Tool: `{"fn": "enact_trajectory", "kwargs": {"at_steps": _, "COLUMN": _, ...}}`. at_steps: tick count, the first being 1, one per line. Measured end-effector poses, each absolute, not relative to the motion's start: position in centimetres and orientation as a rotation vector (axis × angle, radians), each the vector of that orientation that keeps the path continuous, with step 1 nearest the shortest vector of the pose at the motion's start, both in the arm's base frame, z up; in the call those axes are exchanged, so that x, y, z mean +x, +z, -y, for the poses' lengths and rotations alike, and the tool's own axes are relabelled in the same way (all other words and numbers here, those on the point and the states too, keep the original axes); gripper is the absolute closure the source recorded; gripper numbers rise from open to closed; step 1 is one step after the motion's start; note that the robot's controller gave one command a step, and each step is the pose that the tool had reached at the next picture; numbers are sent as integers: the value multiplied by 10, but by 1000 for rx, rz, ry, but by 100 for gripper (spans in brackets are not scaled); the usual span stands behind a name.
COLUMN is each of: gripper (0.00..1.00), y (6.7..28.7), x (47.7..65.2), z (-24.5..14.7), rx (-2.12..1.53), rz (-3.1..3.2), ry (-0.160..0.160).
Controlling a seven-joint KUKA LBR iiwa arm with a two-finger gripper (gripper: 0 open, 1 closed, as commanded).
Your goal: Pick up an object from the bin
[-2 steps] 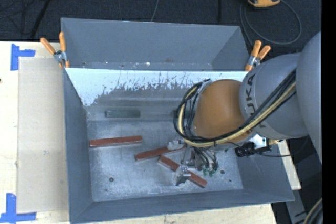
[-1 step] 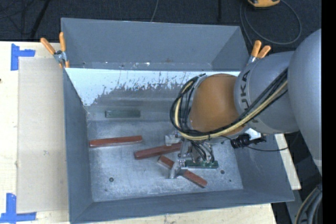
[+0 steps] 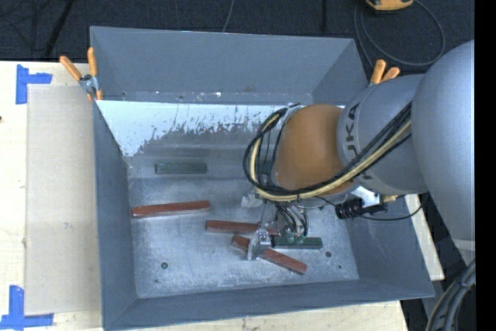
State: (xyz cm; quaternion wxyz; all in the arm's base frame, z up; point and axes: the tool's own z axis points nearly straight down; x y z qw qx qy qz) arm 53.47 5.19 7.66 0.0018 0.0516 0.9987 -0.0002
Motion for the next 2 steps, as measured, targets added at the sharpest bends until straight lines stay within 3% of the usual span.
{"fn": "enact_trajectory", "kwargs": {"at_steps": 1, "gripper": 100, "y": 79, "x": 566, "z": -68, "rx": -186, "rz": -3132, "ry": -2}}
{"fn": "enact_trajectory", "kwargs": {"at_steps": 2, "gripper": 100, "y": 79, "x": 566, "z": -68, "rx": -186, "rz": -3132, "ry": -2}}
